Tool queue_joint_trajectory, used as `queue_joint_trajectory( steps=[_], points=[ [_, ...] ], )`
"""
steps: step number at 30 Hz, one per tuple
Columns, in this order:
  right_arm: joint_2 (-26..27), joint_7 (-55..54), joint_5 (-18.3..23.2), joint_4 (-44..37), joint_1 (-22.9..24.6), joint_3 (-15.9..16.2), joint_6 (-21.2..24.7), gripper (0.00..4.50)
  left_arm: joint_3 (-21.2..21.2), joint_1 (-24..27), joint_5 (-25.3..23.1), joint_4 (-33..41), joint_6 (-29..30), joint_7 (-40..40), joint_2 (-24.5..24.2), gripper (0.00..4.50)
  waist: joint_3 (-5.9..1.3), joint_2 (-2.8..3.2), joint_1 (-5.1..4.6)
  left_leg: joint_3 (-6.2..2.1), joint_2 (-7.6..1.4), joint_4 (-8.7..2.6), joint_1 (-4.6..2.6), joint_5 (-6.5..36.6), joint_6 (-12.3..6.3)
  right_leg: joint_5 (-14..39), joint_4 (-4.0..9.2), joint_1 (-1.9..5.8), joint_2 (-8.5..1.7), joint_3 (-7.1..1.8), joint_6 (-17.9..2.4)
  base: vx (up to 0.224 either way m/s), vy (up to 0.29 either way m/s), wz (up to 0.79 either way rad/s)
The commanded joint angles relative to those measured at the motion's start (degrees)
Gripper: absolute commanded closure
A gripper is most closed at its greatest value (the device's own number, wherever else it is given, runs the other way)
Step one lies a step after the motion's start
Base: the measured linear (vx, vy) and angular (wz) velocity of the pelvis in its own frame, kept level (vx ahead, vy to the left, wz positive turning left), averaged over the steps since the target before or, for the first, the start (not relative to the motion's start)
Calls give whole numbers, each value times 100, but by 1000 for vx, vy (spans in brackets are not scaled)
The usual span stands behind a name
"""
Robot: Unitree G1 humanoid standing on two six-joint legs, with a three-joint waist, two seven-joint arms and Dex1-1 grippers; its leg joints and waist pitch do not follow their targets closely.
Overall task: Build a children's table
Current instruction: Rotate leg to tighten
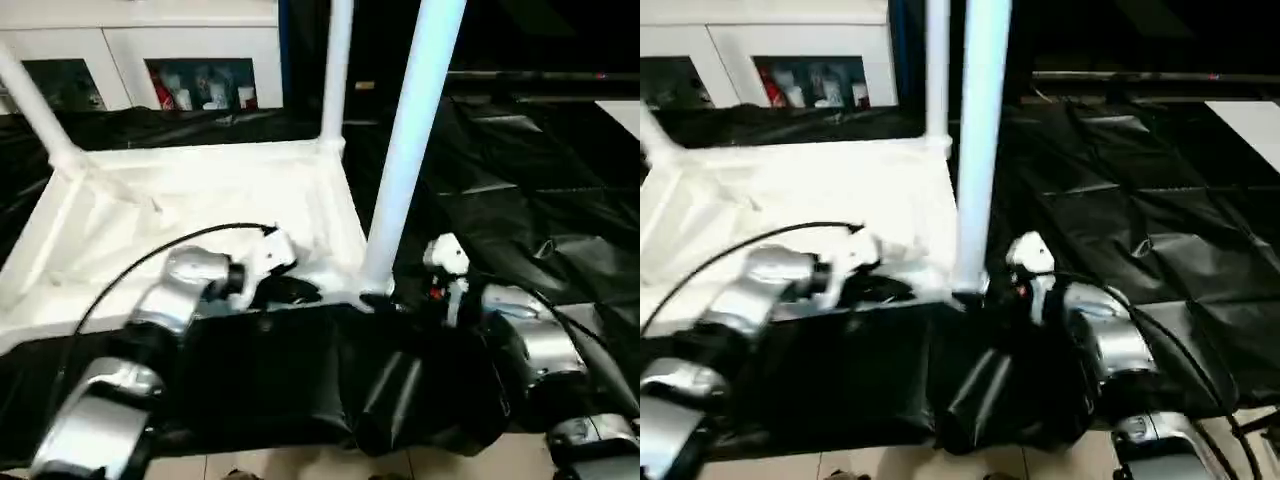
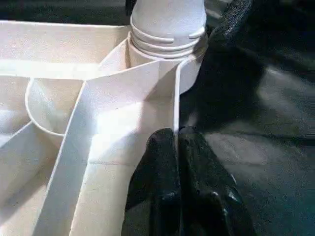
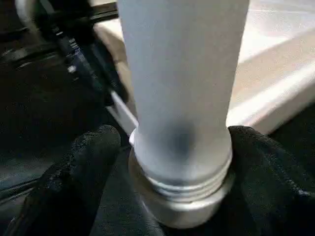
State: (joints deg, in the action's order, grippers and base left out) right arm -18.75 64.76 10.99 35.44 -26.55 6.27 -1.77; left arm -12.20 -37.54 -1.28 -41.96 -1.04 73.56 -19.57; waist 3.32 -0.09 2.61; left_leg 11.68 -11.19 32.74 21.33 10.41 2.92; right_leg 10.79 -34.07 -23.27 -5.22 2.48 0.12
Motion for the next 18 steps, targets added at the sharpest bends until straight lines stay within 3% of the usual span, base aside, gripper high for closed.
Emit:
queue_joint_trajectory(
  steps=[1,8,9,18],
  points=[
    [-8,286,-41,-181,20,192,-2,67,-18,107,254,94,60,240,24,450,-317,-84,57,-56,-249,-343,-71,958,-580,724,320,243,-288,-179,-1636,0,0,0],
    [26,242,-104,-111,-43,255,-87,82,-45,154,217,-7,-114,288,-36,450,-322,-96,93,-46,-235,-334,-70,850,-550,604,304,249,-289,-190,-1602,0,0,0],
    [62,254,-84,-162,-14,259,-72,109,-42,192,199,26,-108,277,-29,450,-322,-93,91,-44,-232,-331,-75,842,-554,600,303,249,-287,-192,-1594,0,0,0],
    [154,-87,-241,-259,257,312,-160,160,6,183,62,-58,-248,-165,44,450,-318,-77,92,-46,-223,-329,-69,879,-514,638,321,250,-283,-195,-1551,0,0,0]
  ],
)
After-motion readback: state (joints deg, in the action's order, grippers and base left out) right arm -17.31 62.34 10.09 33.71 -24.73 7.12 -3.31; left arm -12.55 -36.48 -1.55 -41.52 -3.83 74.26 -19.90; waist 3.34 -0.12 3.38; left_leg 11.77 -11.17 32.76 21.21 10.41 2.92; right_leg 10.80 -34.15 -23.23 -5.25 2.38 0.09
